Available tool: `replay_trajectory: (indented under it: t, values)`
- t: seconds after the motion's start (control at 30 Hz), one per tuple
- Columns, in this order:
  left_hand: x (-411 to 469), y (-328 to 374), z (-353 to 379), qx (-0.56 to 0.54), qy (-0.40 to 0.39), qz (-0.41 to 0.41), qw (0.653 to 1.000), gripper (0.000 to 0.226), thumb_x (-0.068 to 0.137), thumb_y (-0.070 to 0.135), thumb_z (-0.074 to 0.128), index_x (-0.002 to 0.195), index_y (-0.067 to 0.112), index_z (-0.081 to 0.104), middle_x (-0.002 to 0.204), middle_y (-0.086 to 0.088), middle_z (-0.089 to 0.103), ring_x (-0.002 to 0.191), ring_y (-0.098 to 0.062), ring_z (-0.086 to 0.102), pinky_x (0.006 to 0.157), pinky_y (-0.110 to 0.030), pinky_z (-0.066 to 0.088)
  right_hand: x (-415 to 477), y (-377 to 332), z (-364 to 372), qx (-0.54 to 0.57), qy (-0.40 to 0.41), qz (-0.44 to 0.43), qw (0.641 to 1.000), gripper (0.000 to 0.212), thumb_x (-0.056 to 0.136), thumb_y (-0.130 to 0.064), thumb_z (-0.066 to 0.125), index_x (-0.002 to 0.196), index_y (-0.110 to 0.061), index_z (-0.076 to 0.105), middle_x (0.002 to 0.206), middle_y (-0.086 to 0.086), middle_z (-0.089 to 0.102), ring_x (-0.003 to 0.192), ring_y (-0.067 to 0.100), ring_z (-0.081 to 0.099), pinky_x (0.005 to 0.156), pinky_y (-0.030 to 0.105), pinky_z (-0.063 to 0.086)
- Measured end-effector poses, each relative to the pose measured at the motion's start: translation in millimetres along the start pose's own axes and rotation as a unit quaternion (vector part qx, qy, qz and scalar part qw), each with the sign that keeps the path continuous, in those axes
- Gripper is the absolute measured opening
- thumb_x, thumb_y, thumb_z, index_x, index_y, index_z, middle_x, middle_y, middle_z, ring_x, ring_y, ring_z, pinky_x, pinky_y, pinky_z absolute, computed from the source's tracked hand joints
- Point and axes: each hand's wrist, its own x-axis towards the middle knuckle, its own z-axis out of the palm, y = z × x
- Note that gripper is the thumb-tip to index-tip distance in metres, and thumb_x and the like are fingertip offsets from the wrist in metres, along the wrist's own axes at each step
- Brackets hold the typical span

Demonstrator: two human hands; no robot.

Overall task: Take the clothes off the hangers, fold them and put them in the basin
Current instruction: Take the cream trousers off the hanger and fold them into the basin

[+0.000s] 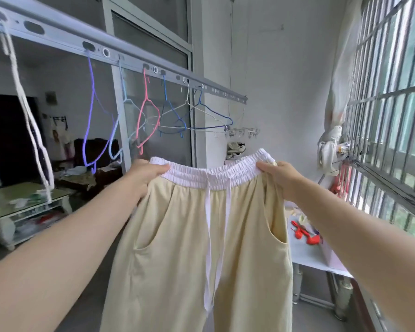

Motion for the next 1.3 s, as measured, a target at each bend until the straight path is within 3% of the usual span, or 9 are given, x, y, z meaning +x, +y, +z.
replay_trajectory:
  t: [0.2, 0.3, 0.37, 0.43, 0.57, 0.7, 0.9, 1.03, 1.3]
  values:
    - [-11, 0, 1, 0.028, -0.023, -0.050, 0.998, 0.014, 0.092, 0.003, 0.058, 0.079, 0.001, 0.052, 0.088, -0.019, 0.054, 0.074, -0.027, 0.057, 0.072, -0.044, 0.050, -9, 12, -5, 0.039, 0.012, 0.062, 0.997, 0.030, 0.076, -0.025, 0.078, 0.089, -0.002, 0.063, 0.080, 0.016, 0.066, 0.079, 0.033, 0.065, 0.086, 0.056, 0.052]
    - [-12, -2, 12, 0.037, -0.013, -0.068, 0.997, 0.009, 0.094, 0.004, 0.055, 0.090, -0.004, 0.054, 0.090, -0.019, 0.054, 0.074, -0.026, 0.056, 0.069, -0.043, 0.053, -9, 14, -4, 0.083, 0.037, 0.101, 0.991, 0.040, 0.080, -0.030, 0.073, 0.109, -0.008, 0.055, 0.075, 0.011, 0.062, 0.062, 0.025, 0.066, 0.071, 0.043, 0.058]
    - [-3, -13, 18, 0.039, -0.011, -0.090, 0.995, 0.019, 0.092, 0.005, 0.056, 0.107, -0.006, 0.056, 0.102, -0.020, 0.058, 0.084, -0.027, 0.058, 0.084, -0.045, 0.049, -13, 12, -1, 0.120, 0.051, 0.147, 0.981, 0.018, 0.088, -0.026, 0.064, 0.091, -0.011, 0.053, 0.066, 0.006, 0.054, 0.050, 0.019, 0.055, 0.057, 0.028, 0.051]
    - [12, -29, 22, 0.038, 0.000, -0.133, 0.990, 0.032, 0.087, 0.008, 0.056, 0.118, -0.002, 0.056, 0.116, -0.017, 0.060, 0.097, -0.029, 0.060, 0.095, -0.048, 0.045, -13, 13, 1, 0.145, 0.049, 0.183, 0.971, 0.030, 0.091, -0.024, 0.058, 0.067, -0.013, 0.044, 0.052, 0.002, 0.049, 0.040, 0.015, 0.050, 0.045, 0.021, 0.043]
    - [-22, -21, 48, -0.001, 0.002, -0.213, 0.977, 0.012, 0.095, 0.010, 0.048, 0.099, -0.001, 0.051, 0.099, -0.016, 0.058, 0.076, -0.027, 0.061, 0.067, -0.043, 0.051, -15, 17, 7, 0.219, 0.036, 0.201, 0.954, 0.032, 0.094, -0.028, 0.054, 0.066, -0.014, 0.048, 0.048, 0.000, 0.053, 0.043, 0.013, 0.053, 0.044, 0.021, 0.046]
    - [-35, -12, 81, -0.074, -0.025, -0.196, 0.977, 0.020, 0.099, 0.009, 0.039, 0.090, -0.002, 0.053, 0.080, -0.019, 0.066, 0.056, -0.025, 0.065, 0.076, -0.047, 0.050, -16, 16, 20, 0.224, -0.007, 0.174, 0.959, 0.013, 0.089, -0.022, 0.057, 0.081, -0.011, 0.056, 0.070, 0.004, 0.058, 0.061, 0.019, 0.055, 0.060, 0.027, 0.045]
    - [-33, -6, 116, -0.111, -0.067, -0.084, 0.988, 0.046, 0.072, 0.007, 0.065, 0.113, -0.006, 0.053, 0.119, -0.029, 0.058, 0.103, -0.039, 0.063, 0.090, -0.062, 0.047, -20, 14, 36, 0.099, -0.120, 0.086, 0.984, 0.007, 0.083, -0.017, 0.063, 0.084, -0.018, 0.056, 0.073, 0.003, 0.053, 0.066, 0.016, 0.050, 0.062, 0.025, 0.044]
    - [-58, 9, 130, -0.092, -0.106, -0.013, 0.990, 0.018, 0.093, 0.005, 0.055, 0.105, -0.007, 0.058, 0.096, -0.024, 0.064, 0.077, -0.028, 0.067, 0.079, -0.043, 0.055, -24, 4, 36, 0.048, -0.143, 0.025, 0.988, 0.010, 0.086, -0.016, 0.061, 0.091, -0.019, 0.053, 0.079, 0.006, 0.054, 0.076, 0.020, 0.050, 0.065, 0.026, 0.041]
    - [-68, 3, 115, -0.033, -0.236, 0.075, 0.968, 0.088, 0.050, 0.007, 0.090, 0.124, -0.001, 0.044, 0.118, -0.021, 0.064, 0.105, -0.032, 0.065, 0.094, -0.046, 0.052, -27, -12, 30, -0.041, -0.145, -0.022, 0.988, 0.025, 0.094, -0.017, 0.050, 0.071, -0.021, 0.042, 0.060, -0.004, 0.040, 0.049, 0.007, 0.038, 0.053, 0.022, 0.028]
